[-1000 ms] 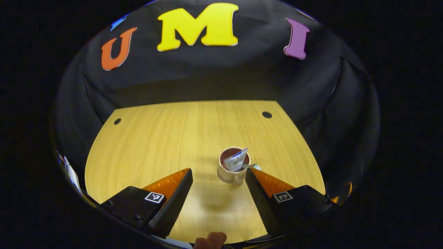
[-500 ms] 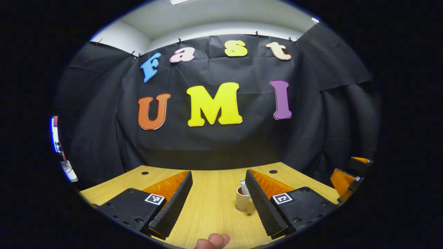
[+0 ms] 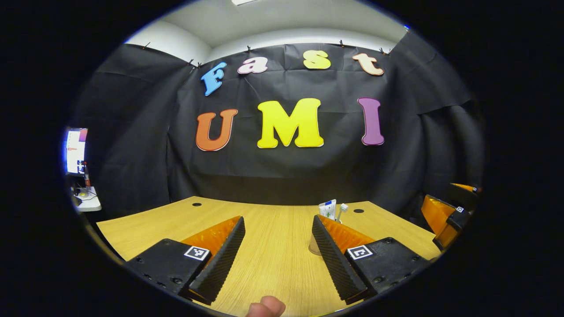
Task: Put the toothbrush and toothpaste on the desktop into the cup, then pick up the cup and place it on the coaster on the desktop.
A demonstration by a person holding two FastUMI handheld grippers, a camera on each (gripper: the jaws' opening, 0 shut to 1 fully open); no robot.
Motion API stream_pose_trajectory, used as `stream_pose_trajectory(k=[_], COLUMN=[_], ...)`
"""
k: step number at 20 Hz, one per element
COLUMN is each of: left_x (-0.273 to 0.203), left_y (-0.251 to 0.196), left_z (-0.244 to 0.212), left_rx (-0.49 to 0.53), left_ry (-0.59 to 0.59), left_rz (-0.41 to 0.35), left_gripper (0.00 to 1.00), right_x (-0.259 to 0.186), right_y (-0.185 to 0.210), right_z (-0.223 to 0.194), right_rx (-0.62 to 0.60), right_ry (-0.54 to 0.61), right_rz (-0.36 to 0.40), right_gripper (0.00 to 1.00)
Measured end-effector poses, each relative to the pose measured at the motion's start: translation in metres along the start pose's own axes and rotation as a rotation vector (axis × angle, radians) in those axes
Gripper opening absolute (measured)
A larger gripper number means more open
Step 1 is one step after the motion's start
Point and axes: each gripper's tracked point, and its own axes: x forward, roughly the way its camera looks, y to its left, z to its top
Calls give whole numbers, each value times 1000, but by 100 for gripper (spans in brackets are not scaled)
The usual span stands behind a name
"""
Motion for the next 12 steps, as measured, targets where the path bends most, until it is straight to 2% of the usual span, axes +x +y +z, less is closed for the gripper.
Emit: stream_pose_trajectory(k=[7, 12], left_x=[7, 8], left_y=[-10, -7], left_z=[17, 17], left_rx=[3, 9], left_ry=[-114, -126], left_rz=[-68, -67], left_gripper=[97, 97], right_x=[6, 11], right_y=[5, 5], right_z=[-5, 5], right_rx=[14, 44], right_ry=[21, -14], right_rz=[9, 13], right_gripper=[95, 95])
